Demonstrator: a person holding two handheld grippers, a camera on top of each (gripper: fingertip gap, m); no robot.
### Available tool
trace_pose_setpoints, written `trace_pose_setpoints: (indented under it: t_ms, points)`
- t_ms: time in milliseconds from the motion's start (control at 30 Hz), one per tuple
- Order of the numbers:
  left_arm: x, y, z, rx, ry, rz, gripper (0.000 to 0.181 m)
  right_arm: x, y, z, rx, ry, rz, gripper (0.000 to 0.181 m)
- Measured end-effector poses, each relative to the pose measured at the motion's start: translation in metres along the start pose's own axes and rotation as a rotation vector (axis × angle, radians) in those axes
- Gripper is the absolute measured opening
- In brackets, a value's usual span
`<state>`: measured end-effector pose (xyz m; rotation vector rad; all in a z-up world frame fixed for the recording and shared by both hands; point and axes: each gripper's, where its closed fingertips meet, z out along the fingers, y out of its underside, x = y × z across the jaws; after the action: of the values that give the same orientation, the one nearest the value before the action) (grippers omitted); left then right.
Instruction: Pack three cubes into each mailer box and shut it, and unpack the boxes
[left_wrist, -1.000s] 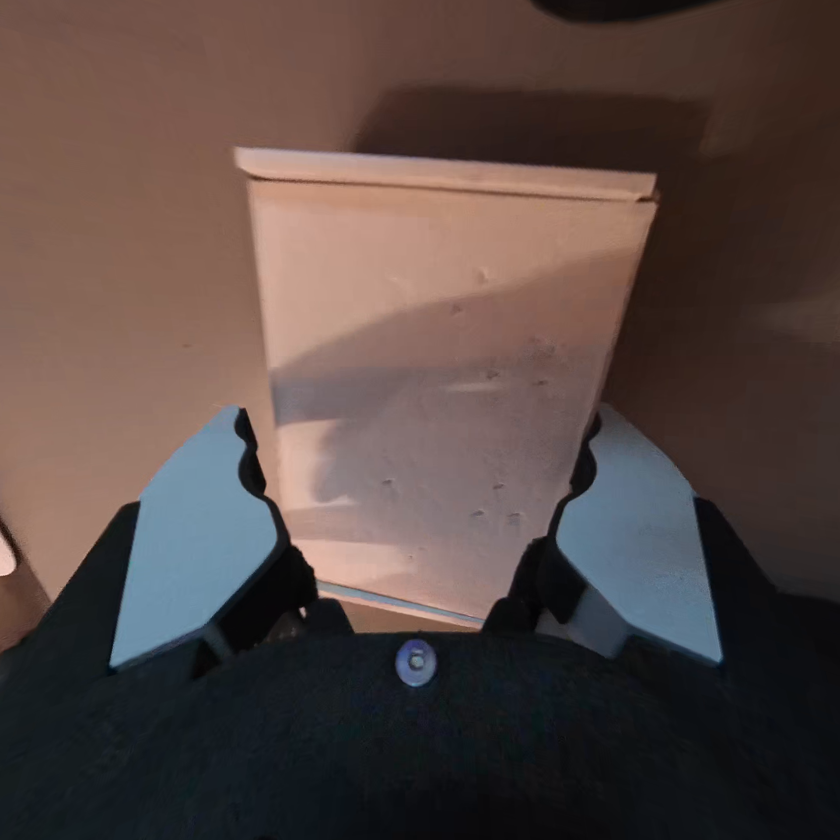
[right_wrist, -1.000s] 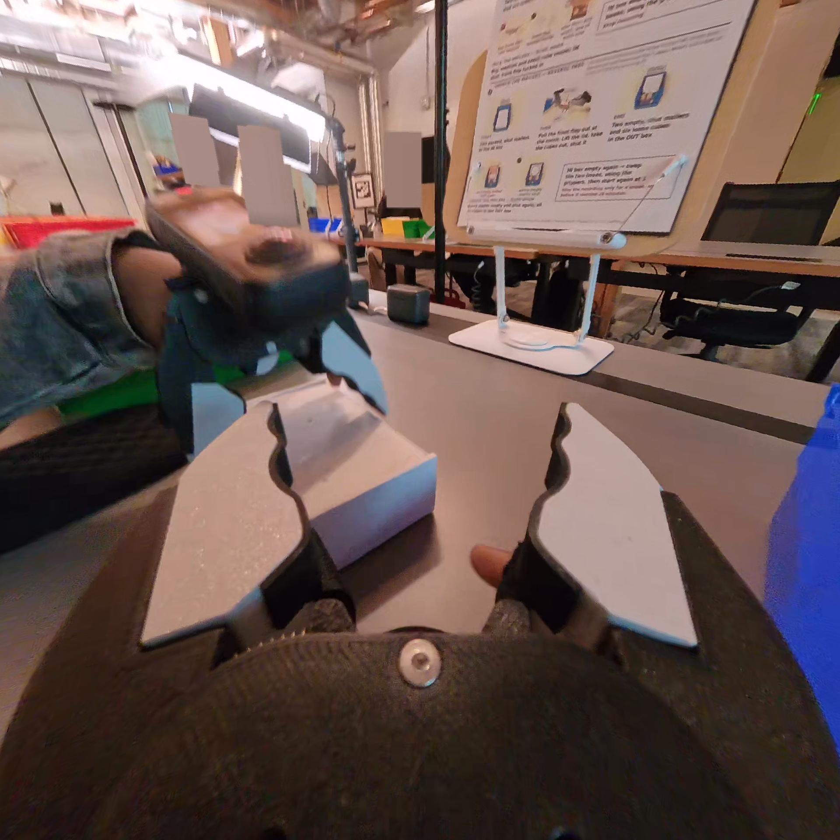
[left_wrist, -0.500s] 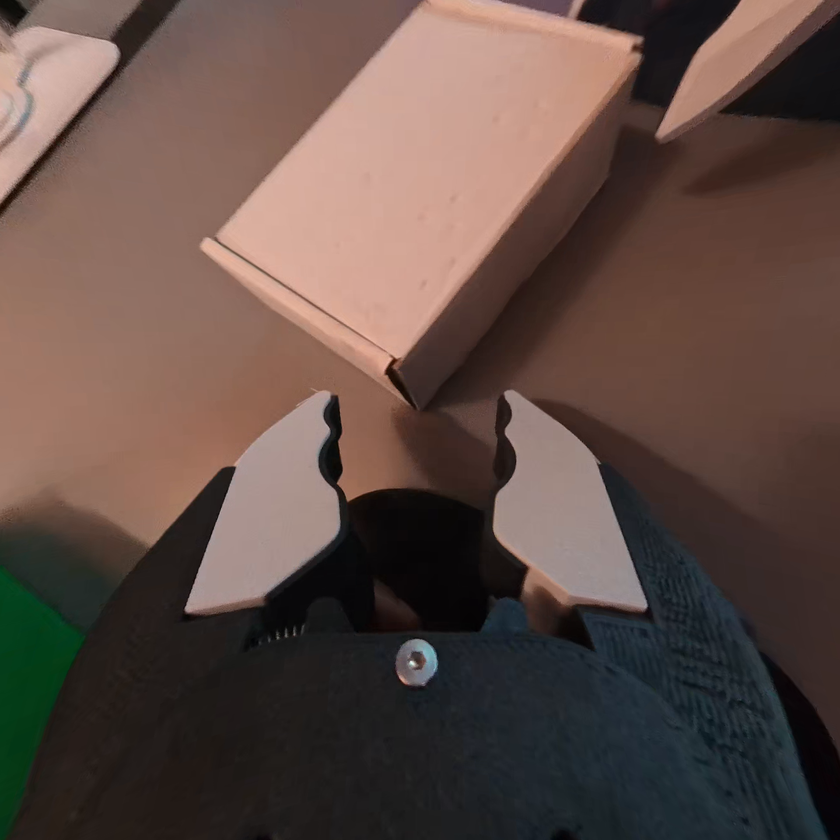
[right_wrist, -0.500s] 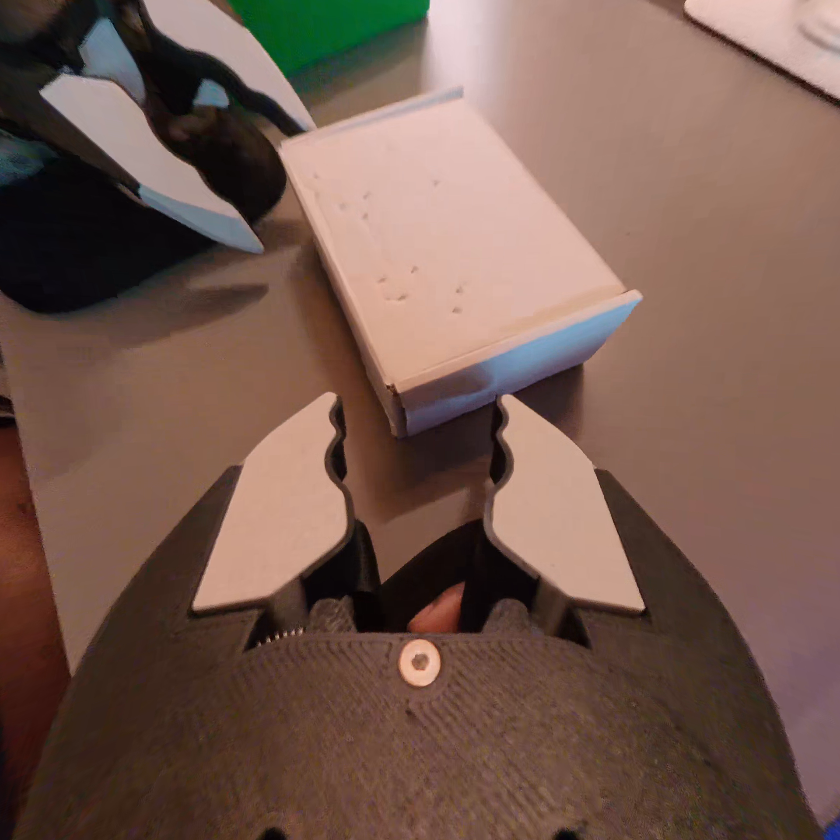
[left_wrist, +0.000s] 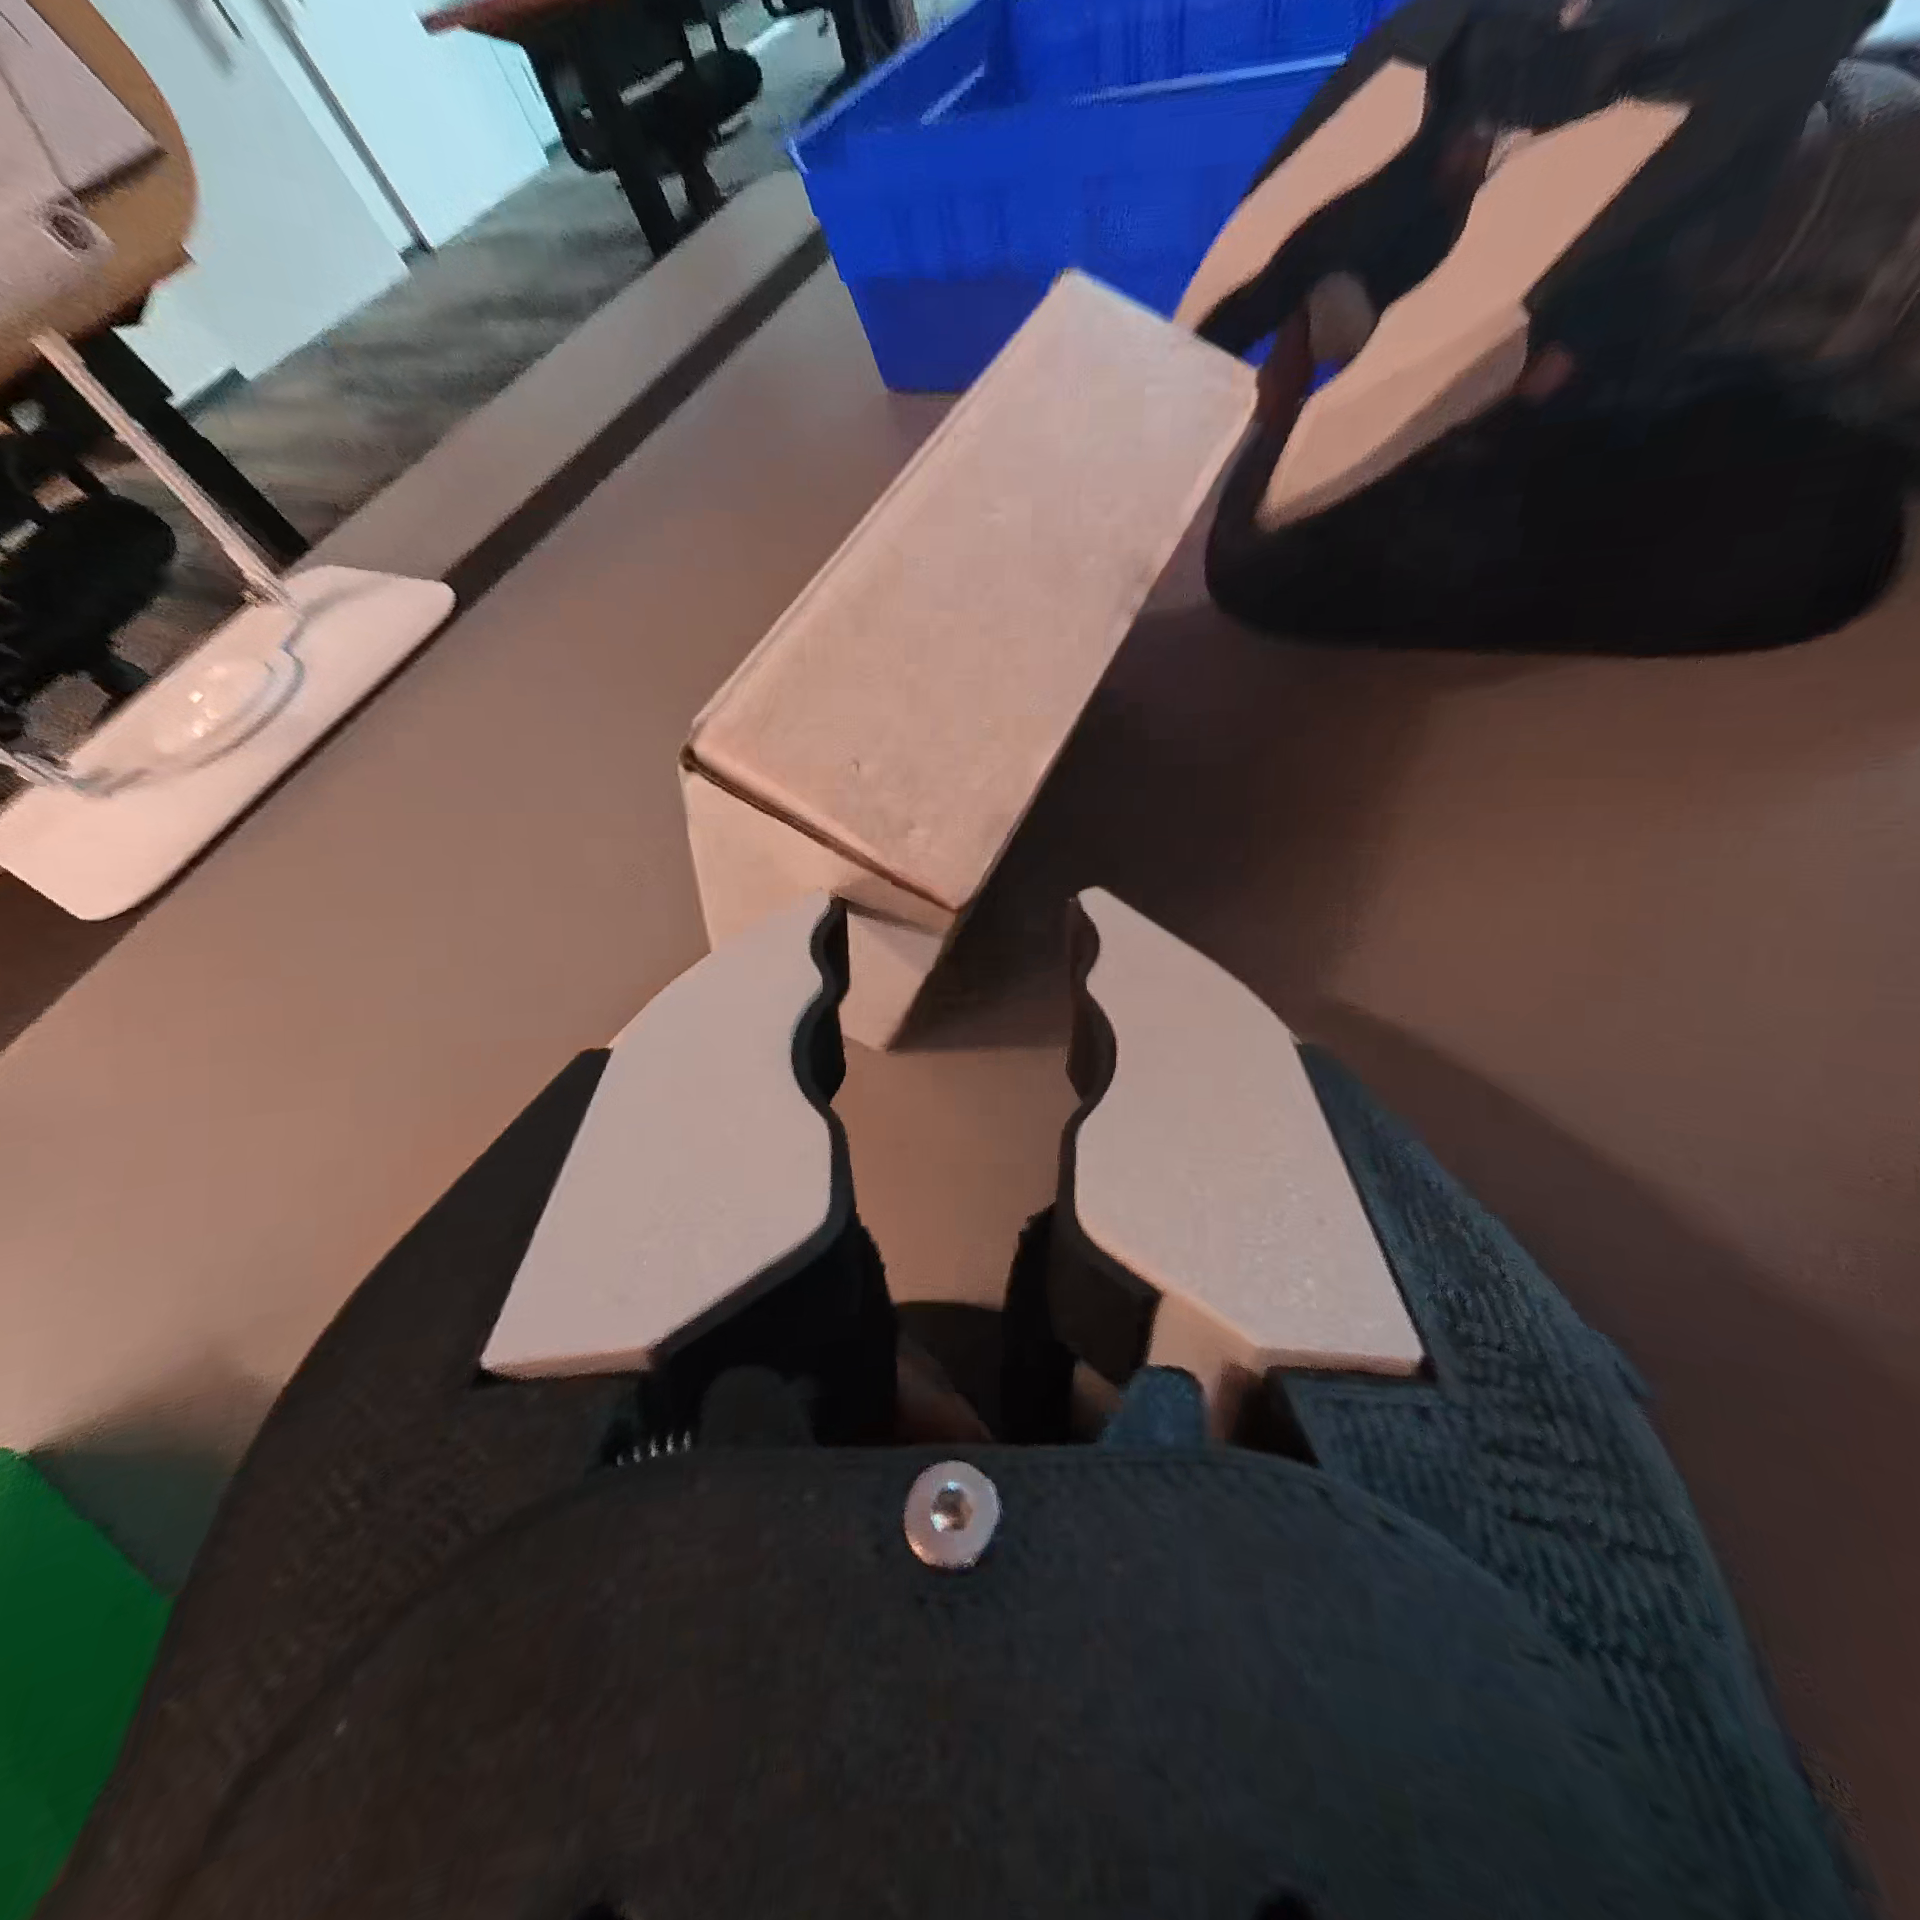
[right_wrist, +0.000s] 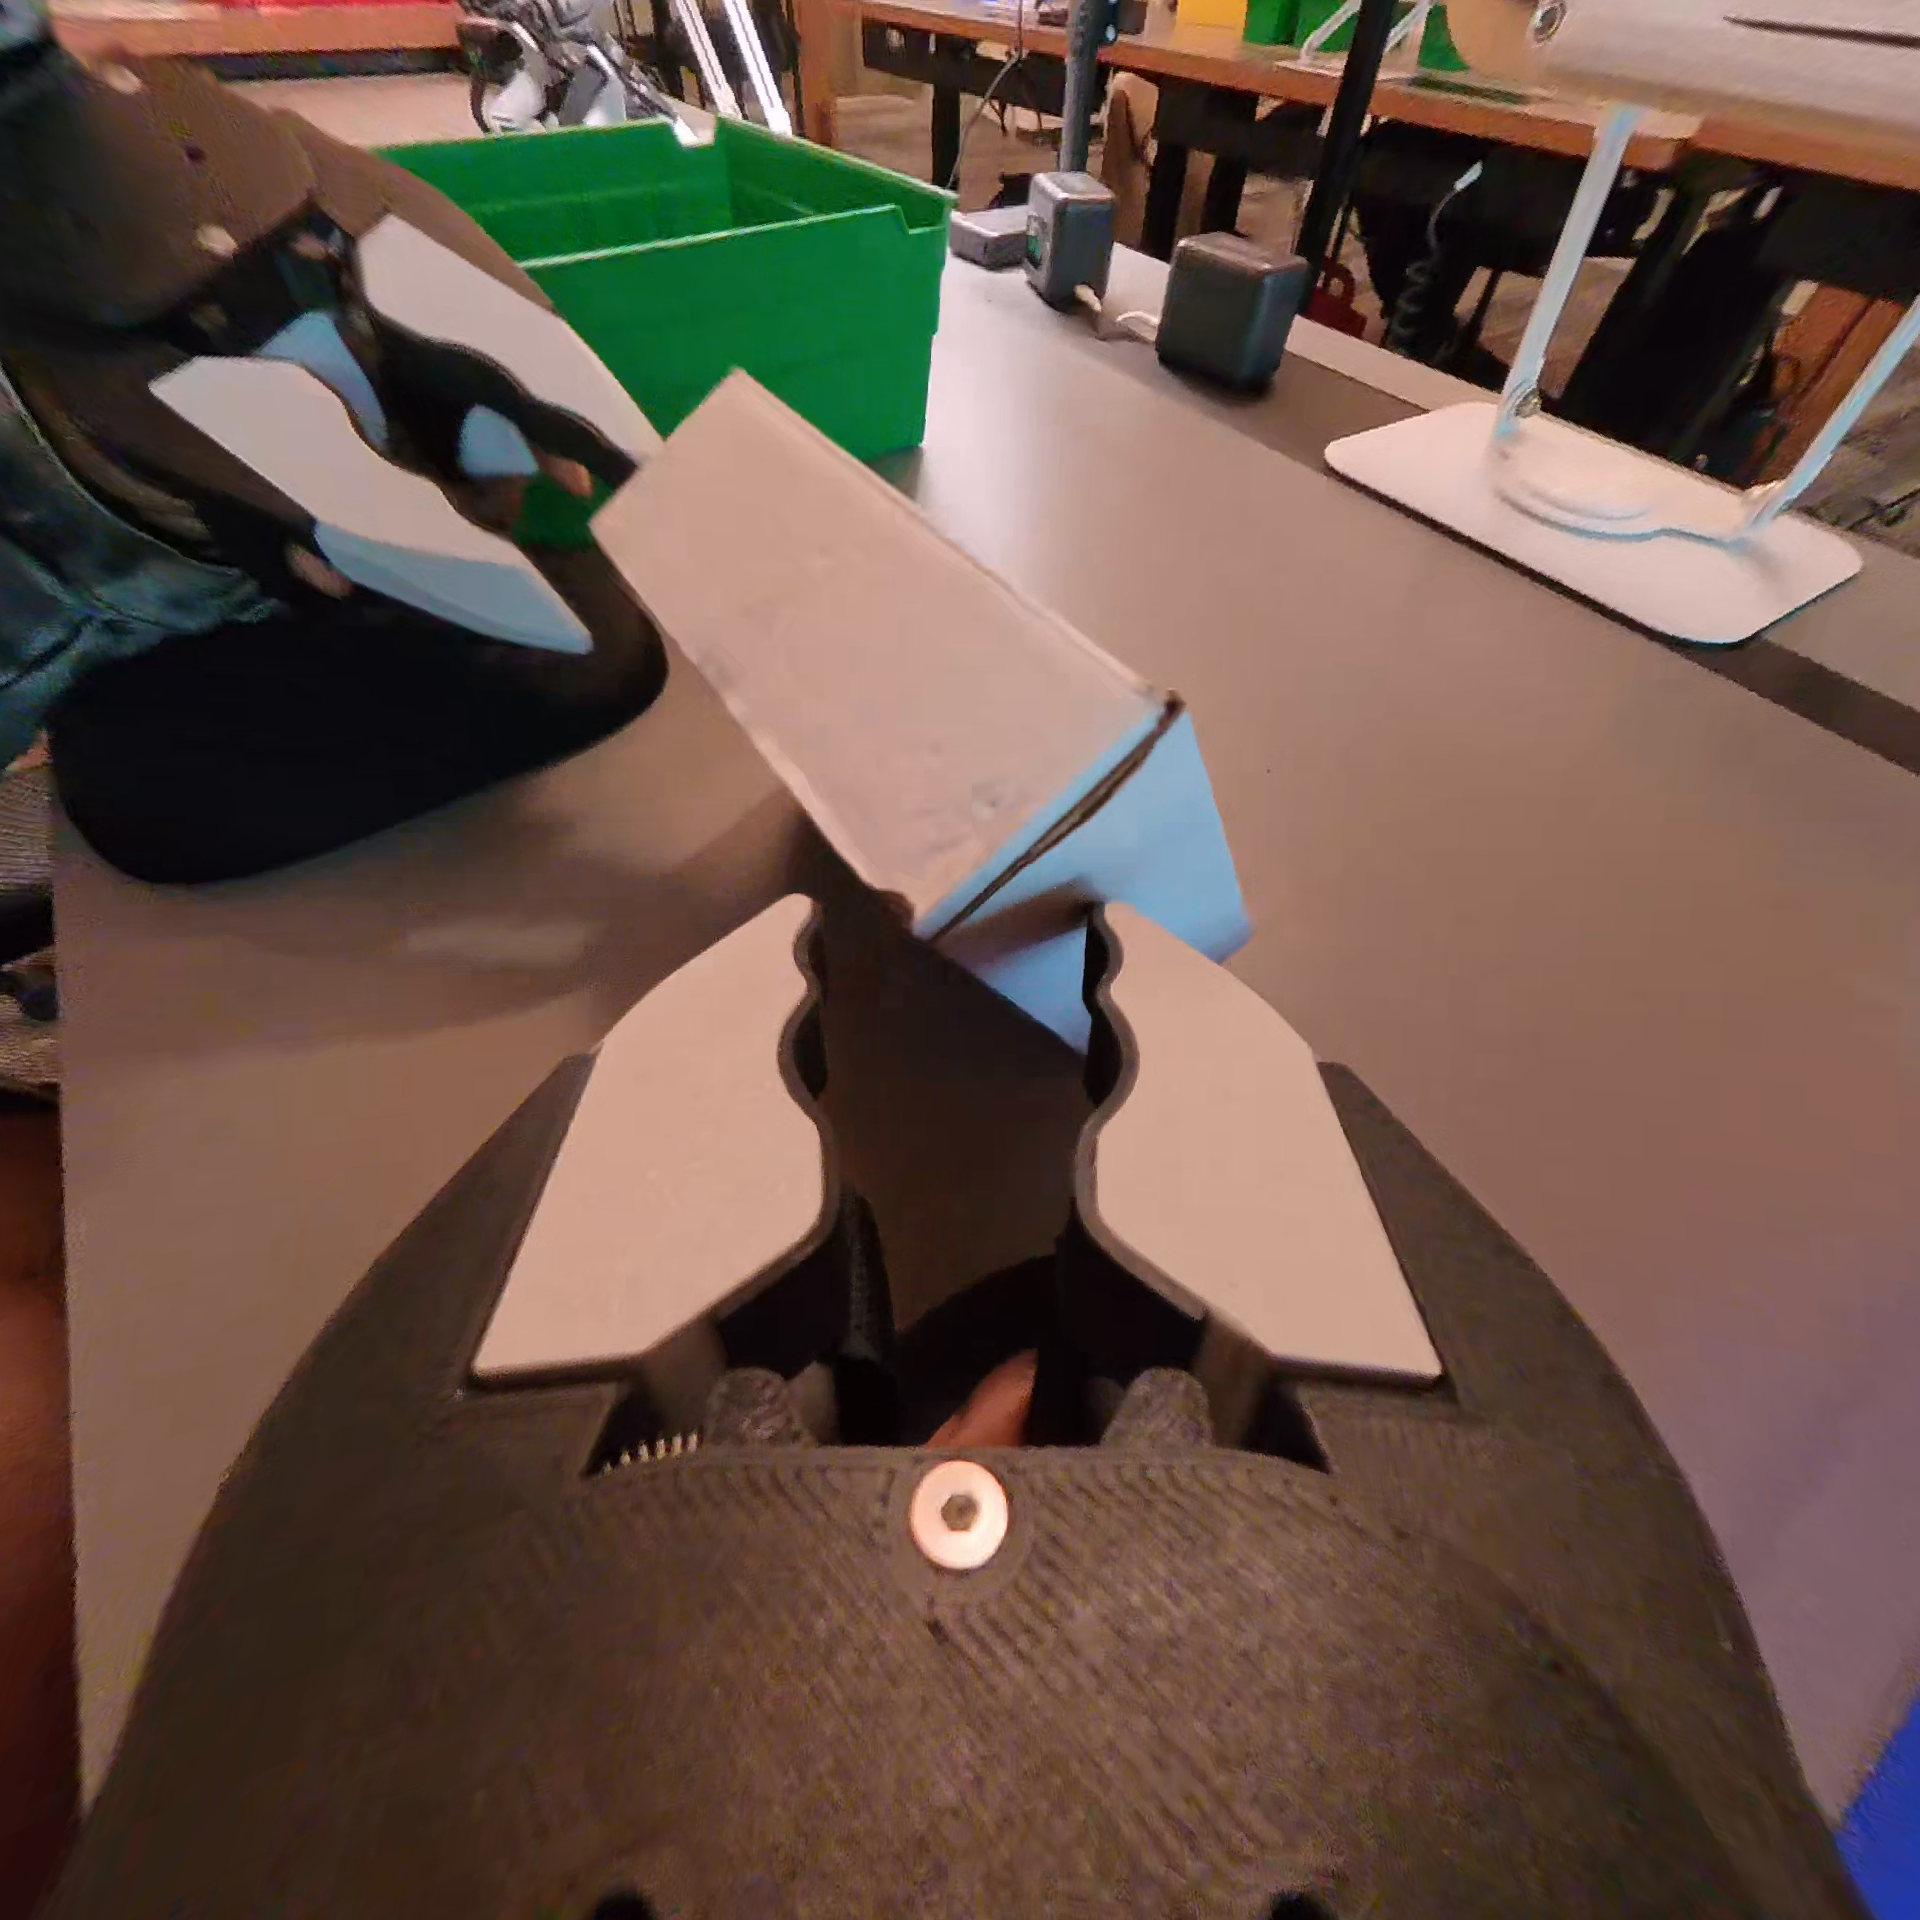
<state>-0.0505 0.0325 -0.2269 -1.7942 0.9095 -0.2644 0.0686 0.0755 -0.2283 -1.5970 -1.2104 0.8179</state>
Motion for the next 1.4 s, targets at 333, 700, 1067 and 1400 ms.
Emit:
trace_pose_setpoints:
  t_ms: [333,700,1067,1400]
  points:
    - [0.003,0.0,0.006,0.022,0.021,-0.035,0.047,0.008,0.0,0.001,-0.002,0.054,0.002,0.045]
    - [-0.022,-0.028,0.013,0.2,-0.066,0.024,0.099,0.021,-0.01,-0.001,0.069,0.12,-0.038,0.057]
    - [-0.042,-0.016,0.074,0.199,0.177,-0.123,0.131,0.025,-0.011,0.01,0.013,0.073,-0.059,0.063]
    - [-0.011,-0.005,0.073,0.13,0.335,-0.07,0.087,0.026,-0.01,0.008,-0.007,0.047,-0.057,0.048]
